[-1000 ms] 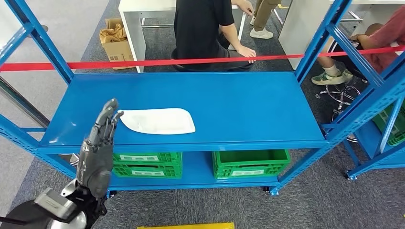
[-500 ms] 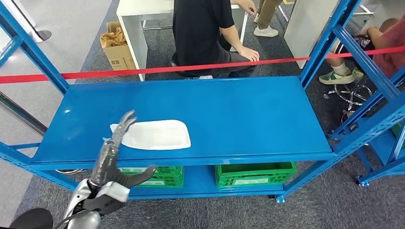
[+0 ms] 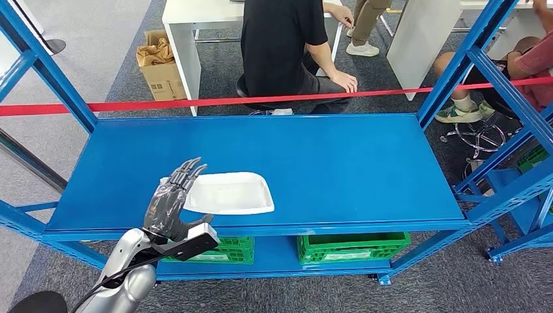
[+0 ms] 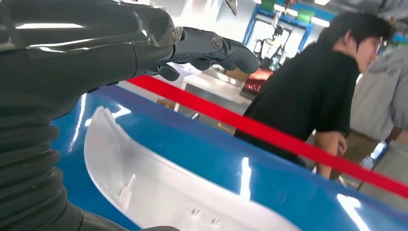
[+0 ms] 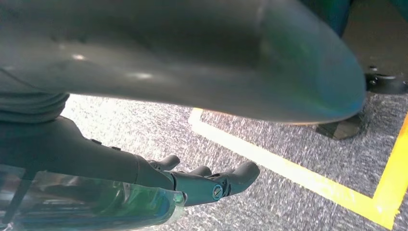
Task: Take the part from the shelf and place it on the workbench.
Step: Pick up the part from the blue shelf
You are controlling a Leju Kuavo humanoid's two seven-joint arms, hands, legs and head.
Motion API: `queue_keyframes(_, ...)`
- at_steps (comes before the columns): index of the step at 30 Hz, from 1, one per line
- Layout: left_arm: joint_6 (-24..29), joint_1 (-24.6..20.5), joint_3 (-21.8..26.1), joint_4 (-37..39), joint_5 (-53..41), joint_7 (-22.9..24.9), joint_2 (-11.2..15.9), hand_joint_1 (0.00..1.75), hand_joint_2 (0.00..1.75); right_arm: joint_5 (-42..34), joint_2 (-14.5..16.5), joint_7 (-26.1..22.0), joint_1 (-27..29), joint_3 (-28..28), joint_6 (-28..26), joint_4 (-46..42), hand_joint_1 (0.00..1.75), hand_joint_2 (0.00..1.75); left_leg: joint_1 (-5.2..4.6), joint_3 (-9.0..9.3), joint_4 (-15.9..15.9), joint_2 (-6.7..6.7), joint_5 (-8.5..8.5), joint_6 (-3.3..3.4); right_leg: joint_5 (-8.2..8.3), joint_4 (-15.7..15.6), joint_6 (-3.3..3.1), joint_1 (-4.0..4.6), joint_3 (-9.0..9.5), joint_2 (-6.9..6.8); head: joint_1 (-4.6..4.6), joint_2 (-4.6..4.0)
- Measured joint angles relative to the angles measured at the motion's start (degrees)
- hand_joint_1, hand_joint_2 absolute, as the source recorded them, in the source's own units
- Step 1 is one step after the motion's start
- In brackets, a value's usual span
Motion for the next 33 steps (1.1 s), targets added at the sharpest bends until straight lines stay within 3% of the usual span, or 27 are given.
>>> queue_keyframes(7, -0.3, -1.7, -1.5, 5.0, 0.2, 0.0, 0.6, 0.00, 1.75, -0.2, -0.1, 0.0, 0.3, 0.0, 0.0, 0.0, 0.00, 0.00, -0.09, 0.07, 0.1, 0.00, -0.25, 0.36, -0.04, -0.3, 0.87, -0.05, 0.12, 0.00, -0.03, -0.01)
queue_keyframes(33, -0.9, -3.5, -4.0, 8.9, 1.4, -0.1, 1.3, 0.00, 1.75, 0.2, -0.5, 0.0, 0.6, -0.1, 0.7, 0.0, 0.00, 0.00, 0.04, 0.28, -0.2, 0.02, -0.24, 0.34, -0.08, -0.3, 0.86, 0.12, 0.16, 0.01, -0.04, 0.00)
